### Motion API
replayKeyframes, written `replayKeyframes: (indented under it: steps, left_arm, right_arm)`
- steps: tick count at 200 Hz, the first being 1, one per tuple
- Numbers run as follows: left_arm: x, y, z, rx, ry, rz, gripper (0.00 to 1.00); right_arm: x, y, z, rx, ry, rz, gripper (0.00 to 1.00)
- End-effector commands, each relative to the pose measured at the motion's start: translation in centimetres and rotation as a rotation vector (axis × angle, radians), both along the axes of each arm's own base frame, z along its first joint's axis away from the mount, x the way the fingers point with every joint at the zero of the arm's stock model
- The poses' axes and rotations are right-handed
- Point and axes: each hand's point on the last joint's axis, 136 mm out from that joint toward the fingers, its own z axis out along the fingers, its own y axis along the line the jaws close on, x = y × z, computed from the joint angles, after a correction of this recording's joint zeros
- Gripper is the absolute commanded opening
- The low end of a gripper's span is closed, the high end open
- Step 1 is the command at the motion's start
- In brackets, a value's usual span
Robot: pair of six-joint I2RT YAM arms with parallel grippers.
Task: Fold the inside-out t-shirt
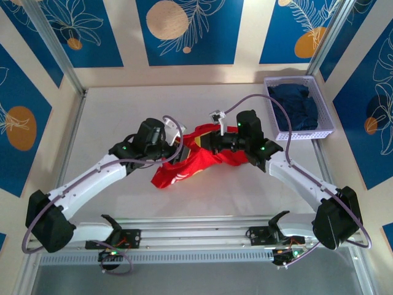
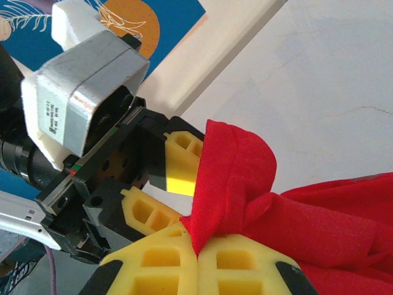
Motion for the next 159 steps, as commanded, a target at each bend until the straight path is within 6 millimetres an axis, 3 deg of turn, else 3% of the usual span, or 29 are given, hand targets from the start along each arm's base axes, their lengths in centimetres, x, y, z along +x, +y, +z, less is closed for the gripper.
replayKeyframes:
  steps: [1,34,62,94,125,143,159]
  left_arm:
    - [0.7,-0.9,1.4,-0.011,-0.051,-0.023,0.36]
    - [1.1,-0.9,1.4,-0.004,-0.056,-0.011,0.15]
    - [0.1,-0.7,3.5,-0.061,-0.067,-0.026,0.00]
    - [-3.6,-1.1,8.5,-0.248,-0.066,-0.131,0.00]
    - [-5.7,0.1,12.5,-0.390,-0.085,-0.153,0.00]
    - [-6.5,0.3,13.6,-0.440,-0.081,-0.173,0.00]
    - [-6.6,0.4,13.0,-0.418,-0.080,-0.179,0.00]
  right_arm:
    - [-0.4,-0.2,0.8,0.021,-0.010,0.017,0.00]
    - [-0.3,-0.6,0.8,0.015,-0.022,0.001,0.00]
    - [0.3,-1.5,-0.1,-0.065,-0.054,-0.061,0.00]
    - [0.5,-2.2,0.2,-0.176,-0.171,-0.138,0.00]
    - [0.0,-1.6,0.1,-0.290,-0.308,-0.160,0.00]
    - [-0.3,-1.1,0.3,-0.320,-0.365,-0.163,0.00]
    - [-0.5,-0.8,0.5,-0.320,-0.377,-0.160,0.00]
